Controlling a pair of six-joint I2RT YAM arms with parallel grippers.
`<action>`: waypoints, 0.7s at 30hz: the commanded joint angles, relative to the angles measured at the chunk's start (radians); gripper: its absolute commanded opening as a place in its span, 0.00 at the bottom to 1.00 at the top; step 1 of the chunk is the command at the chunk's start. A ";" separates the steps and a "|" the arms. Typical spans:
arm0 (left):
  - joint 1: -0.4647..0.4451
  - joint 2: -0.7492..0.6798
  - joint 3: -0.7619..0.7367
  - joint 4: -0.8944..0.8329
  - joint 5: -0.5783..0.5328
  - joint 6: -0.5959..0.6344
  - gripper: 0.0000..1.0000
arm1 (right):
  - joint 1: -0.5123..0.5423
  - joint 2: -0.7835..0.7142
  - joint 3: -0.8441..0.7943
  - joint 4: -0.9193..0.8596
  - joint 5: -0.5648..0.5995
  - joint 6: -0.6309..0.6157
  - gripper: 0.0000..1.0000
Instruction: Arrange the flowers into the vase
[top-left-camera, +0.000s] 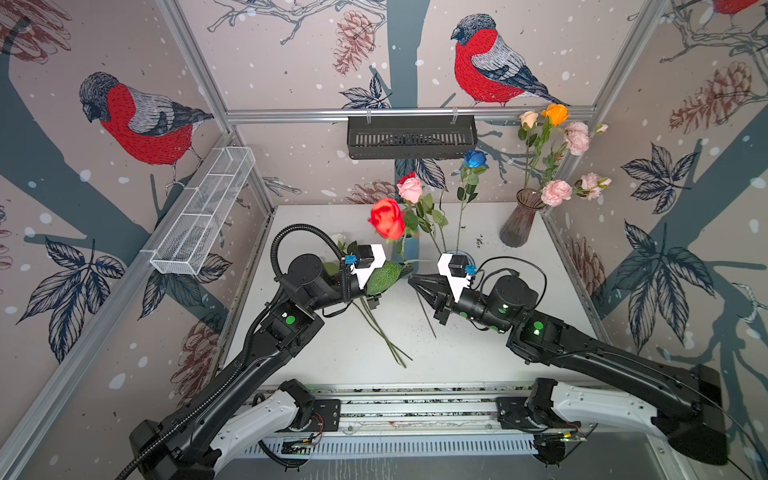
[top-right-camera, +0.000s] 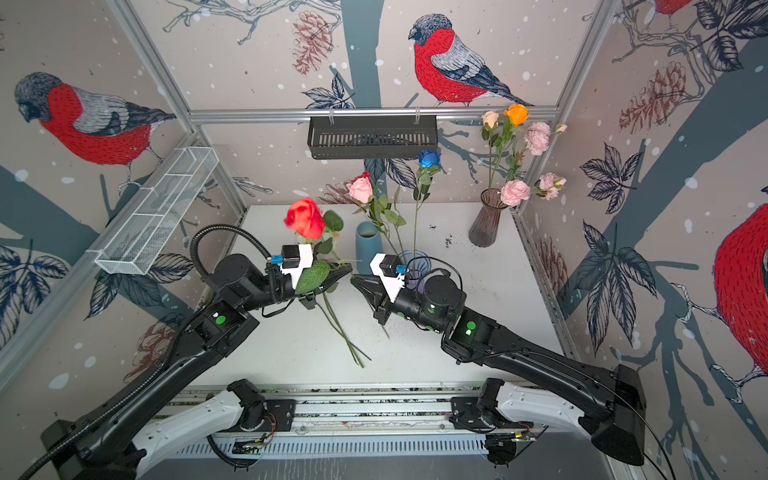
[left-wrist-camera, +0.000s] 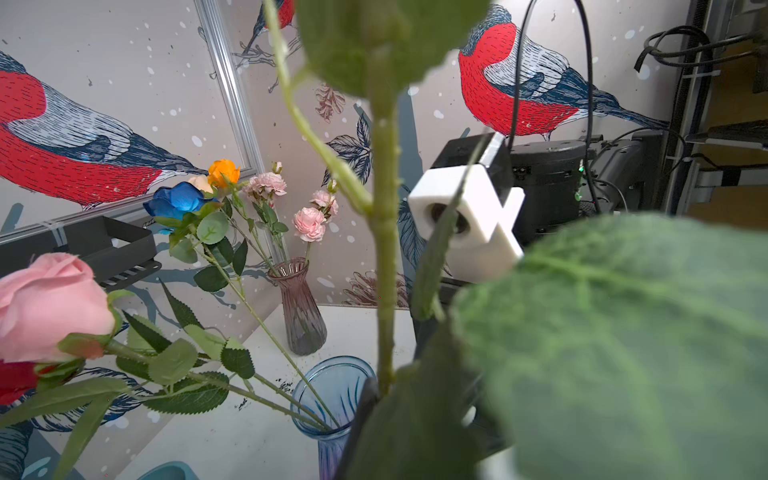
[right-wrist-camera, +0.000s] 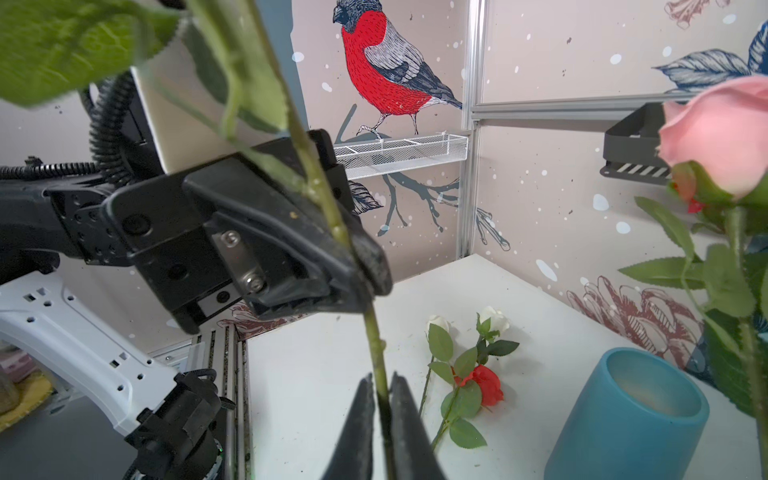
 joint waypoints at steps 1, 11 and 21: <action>0.002 -0.005 0.007 0.014 -0.010 0.024 0.00 | 0.002 -0.035 0.016 -0.036 0.051 0.022 0.50; 0.002 0.031 0.110 0.036 -0.120 -0.053 0.00 | -0.043 -0.375 -0.087 -0.377 0.625 0.117 0.55; -0.104 0.230 0.445 -0.103 -0.215 0.087 0.00 | -0.113 -0.577 -0.281 -0.466 0.743 0.219 0.55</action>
